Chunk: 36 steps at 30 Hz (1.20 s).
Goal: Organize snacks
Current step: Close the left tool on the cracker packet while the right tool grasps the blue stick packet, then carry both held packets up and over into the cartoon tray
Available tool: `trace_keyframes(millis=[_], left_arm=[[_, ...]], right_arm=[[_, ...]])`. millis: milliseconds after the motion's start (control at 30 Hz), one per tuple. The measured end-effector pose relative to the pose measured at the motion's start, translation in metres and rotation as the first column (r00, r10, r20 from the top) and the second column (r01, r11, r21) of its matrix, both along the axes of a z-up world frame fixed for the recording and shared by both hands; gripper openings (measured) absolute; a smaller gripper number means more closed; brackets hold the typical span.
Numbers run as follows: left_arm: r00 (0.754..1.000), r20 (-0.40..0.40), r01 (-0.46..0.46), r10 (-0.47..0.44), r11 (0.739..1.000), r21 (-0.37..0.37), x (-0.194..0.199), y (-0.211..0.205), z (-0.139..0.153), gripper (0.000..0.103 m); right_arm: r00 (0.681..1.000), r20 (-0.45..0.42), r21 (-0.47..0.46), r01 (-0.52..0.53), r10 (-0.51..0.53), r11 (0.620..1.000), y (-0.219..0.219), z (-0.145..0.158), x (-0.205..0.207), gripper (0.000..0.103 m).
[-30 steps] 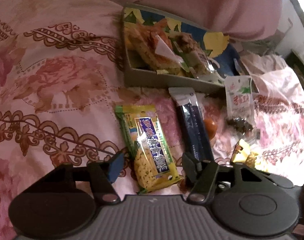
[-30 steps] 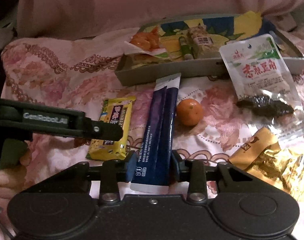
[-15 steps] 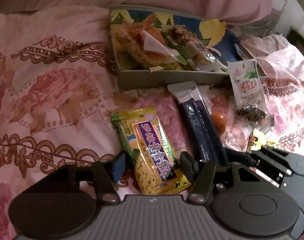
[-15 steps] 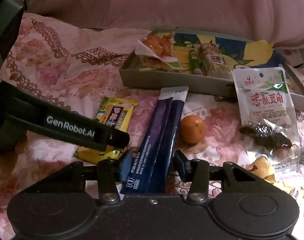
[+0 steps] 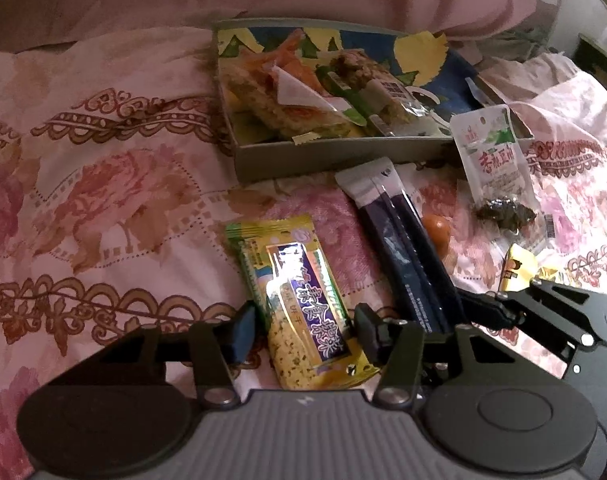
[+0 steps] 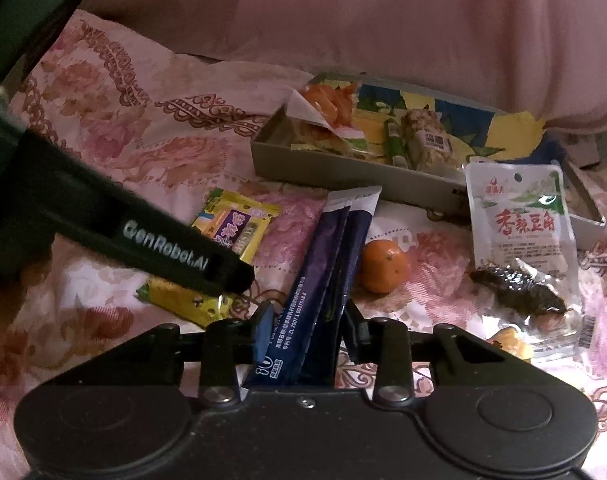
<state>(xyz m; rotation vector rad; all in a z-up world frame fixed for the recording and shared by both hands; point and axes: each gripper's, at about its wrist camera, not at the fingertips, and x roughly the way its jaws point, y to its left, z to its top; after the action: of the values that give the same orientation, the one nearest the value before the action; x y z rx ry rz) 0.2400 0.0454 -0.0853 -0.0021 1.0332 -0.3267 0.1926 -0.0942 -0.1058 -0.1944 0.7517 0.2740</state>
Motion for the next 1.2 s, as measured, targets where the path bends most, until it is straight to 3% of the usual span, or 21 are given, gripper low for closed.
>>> trace_keyframes(millis=[467, 700, 767, 800, 833, 1000, 1200], left_arm=[[0.999, 0.032, -0.028, 0.029, 0.998, -0.048, -0.007, 0.003, 0.014, 0.054], [0.999, 0.025, -0.034, 0.035, 0.998, -0.05, -0.009, 0.004, 0.014, 0.05], [0.999, 0.026, -0.043, 0.045, 0.997, -0.064, -0.009, 0.007, 0.017, 0.041], [0.999, 0.026, -0.046, 0.048, 0.997, -0.068, -0.009, 0.008, 0.018, 0.024], [0.999, 0.012, -0.044, 0.045, 0.996, -0.075, -0.008, 0.009, 0.017, 0.023], [0.997, -0.027, -0.068, 0.067, 0.995, -0.067, -0.004, 0.013, 0.01, 0.027], [0.996, -0.064, -0.076, 0.069, 0.991, -0.114, 0.0, 0.017, 0.003, 0.035]], right_arm=[[1.0, 0.026, -0.063, -0.002, 0.004, 0.998, 0.004, 0.01, -0.028, 0.034], [0.998, 0.051, -0.045, 0.027, -0.024, 0.999, 0.0, 0.021, -0.04, 0.032], [0.998, 0.05, -0.05, 0.029, -0.026, 0.998, 0.0, 0.021, -0.041, 0.031], [0.998, 0.048, -0.054, 0.03, -0.027, 0.998, 0.0, 0.02, -0.042, 0.031], [0.999, 0.047, -0.056, 0.029, -0.027, 0.998, 0.0, 0.019, -0.042, 0.031], [0.999, 0.044, -0.065, 0.025, -0.022, 0.998, 0.002, 0.012, -0.042, 0.03], [1.0, 0.026, -0.056, 0.013, -0.011, 0.998, 0.001, 0.006, -0.035, 0.033]])
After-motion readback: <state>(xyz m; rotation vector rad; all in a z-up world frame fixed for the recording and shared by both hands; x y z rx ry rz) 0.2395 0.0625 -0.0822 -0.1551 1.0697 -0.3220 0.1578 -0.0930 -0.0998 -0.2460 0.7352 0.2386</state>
